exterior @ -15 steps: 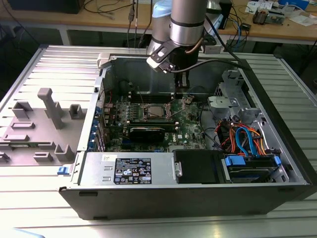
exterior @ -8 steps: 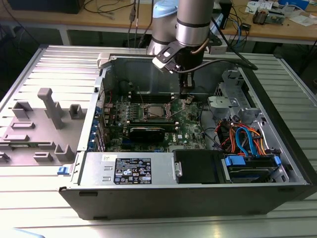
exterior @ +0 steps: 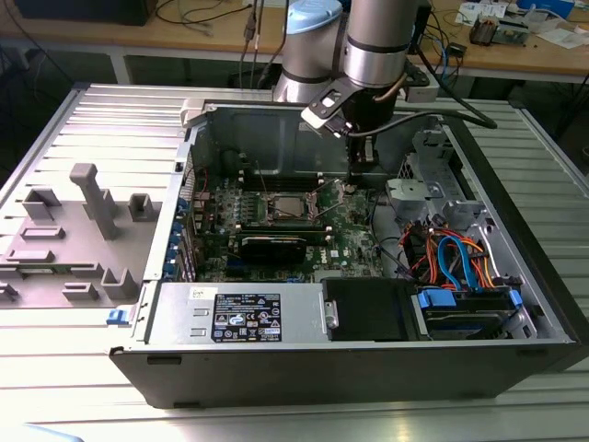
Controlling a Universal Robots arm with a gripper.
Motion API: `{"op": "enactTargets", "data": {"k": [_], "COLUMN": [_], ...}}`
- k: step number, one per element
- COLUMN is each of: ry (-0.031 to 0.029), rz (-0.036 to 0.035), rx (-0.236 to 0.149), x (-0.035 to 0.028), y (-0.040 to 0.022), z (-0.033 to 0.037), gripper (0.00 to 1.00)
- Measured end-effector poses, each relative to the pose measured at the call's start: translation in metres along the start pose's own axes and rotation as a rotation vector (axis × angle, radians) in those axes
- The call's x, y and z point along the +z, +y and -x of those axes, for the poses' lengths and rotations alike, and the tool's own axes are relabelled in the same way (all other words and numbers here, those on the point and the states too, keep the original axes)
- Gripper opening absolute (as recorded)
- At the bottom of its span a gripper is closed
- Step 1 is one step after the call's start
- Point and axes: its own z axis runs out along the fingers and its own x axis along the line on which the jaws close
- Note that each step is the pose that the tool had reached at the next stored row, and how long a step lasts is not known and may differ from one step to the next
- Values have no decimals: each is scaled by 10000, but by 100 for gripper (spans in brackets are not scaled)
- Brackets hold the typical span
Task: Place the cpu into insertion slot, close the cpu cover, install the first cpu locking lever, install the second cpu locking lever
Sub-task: 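Close the cpu cover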
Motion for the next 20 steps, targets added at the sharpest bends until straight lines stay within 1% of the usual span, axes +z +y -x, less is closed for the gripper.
{"op": "enactTargets", "data": {"k": [3, 5, 6, 9, 19, 20], "ry": [-1, -2, 0, -7, -7, -3], "rz": [0, 0, 0, -1, 0, 0], "rx": [1, 1, 1, 1, 1, 1], "x": [21, 50, 75, 102, 104, 114], "y": [19, 24, 29, 33, 34, 34], "z": [0, -2, -4, -4, -5, -6], "gripper": [11, 11, 11, 11, 11, 11]}}
